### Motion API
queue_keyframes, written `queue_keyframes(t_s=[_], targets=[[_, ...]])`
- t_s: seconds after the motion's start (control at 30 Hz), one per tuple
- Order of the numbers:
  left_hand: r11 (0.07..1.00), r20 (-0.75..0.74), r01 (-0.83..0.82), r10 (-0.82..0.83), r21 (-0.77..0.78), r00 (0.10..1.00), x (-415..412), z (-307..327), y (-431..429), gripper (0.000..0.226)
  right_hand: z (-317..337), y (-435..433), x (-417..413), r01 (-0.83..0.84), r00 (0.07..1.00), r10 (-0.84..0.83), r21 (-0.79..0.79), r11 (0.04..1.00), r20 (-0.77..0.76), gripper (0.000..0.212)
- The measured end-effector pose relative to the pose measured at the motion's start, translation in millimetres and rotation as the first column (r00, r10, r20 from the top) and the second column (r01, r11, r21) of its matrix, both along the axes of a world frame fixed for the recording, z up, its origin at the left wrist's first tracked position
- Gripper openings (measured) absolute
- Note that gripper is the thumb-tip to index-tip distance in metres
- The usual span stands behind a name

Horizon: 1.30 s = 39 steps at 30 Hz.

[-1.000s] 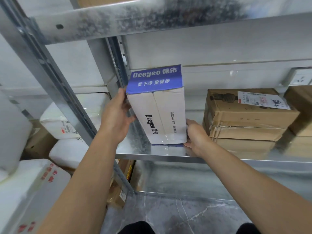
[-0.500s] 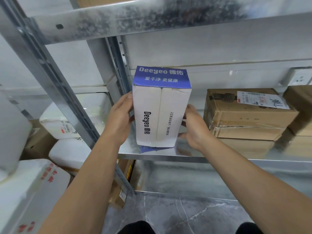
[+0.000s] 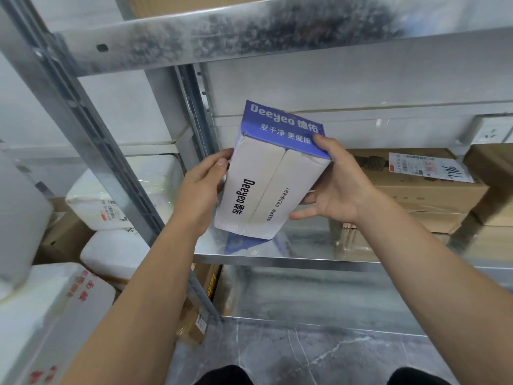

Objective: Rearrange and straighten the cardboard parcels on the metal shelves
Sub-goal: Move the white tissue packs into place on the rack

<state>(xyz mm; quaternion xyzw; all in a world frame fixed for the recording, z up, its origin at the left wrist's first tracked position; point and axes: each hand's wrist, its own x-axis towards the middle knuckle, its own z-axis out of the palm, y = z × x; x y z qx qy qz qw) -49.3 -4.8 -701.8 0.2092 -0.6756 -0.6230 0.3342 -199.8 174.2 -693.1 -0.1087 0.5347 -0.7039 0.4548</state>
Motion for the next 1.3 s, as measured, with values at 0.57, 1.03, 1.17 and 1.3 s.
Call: queue_keyframes(t_s=[0.57, 1.03, 1.17, 1.3], targets=[[0.892, 0.125, -0.291, 0.264, 0.345, 0.956, 6, -52, -21, 0.026, -47, 4, -6, 0.231, 0.939, -0.171, -0.179, 0.957, 0.298, 0.054], [0.797, -0.009, -0.118, 0.154, 0.592, 0.988, 21, -62, -18, 0.024, -75, 4, 1, 0.350, 0.863, -0.243, -0.175, 0.920, 0.443, 0.053], [0.802, -0.092, -0.032, 0.109, 0.597, 0.990, 22, -57, -15, 0.029, -83, 3, 5, 0.357, 0.880, -0.306, -0.082, 0.931, 0.363, 0.044], [0.828, -0.175, 0.021, 0.094, 0.560, 0.980, 23, -54, -21, 0.038, -82, -1, 5, 0.411, 0.906, -0.406, -0.016, 0.912, 0.118, 0.045]])
